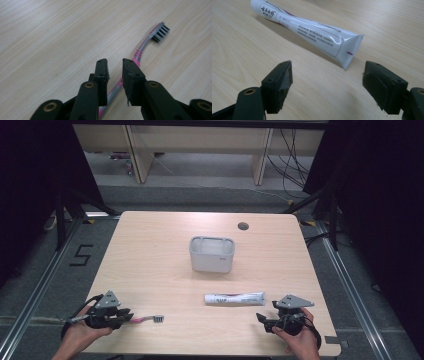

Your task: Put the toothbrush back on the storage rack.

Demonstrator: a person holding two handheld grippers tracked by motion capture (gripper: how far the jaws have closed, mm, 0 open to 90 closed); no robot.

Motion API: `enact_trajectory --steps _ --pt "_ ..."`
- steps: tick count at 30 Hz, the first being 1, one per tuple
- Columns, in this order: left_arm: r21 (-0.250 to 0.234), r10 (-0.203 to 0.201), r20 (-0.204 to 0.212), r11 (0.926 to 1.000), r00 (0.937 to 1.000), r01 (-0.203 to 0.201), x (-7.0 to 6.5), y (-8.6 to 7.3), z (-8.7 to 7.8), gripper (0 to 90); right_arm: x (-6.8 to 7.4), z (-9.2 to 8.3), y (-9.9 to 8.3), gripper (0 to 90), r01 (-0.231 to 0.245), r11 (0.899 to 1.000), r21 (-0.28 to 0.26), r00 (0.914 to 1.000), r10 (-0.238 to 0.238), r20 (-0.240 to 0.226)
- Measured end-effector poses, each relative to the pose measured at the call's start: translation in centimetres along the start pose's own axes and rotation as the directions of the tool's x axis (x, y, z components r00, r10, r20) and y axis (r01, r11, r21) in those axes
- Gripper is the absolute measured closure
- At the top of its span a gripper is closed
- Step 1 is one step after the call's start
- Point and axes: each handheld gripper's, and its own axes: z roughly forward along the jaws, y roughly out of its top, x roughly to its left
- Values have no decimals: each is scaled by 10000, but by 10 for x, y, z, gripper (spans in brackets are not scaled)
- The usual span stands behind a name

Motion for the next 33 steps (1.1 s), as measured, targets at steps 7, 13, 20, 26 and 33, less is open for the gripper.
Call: enact_trajectory --steps 7,13,20,26,33 --pt "1254 1124 451 9851 9926 -1173 -5 9 0 641 -1 0 0 250 56 9999 -87 10000 -56 35" --pt "1816 1574 590 9693 9858 -1656 -10 18 9 656 0 1 0 249 -2 10000 -53 9998 1 -217" --pt "2381 2067 782 9461 9753 -2196 -13 26 17 698 0 1 0 249 -52 10000 -85 9999 51 -161" --pt "2876 2217 985 9269 9701 -2411 -15 30 23 736 1 0 0 250 -70 10000 -20 10000 69 -64" --pt "3040 2036 1125 9248 9726 -2288 -17 31 25 798 1 0 0 249 -34 10000 47 9999 35 -94"
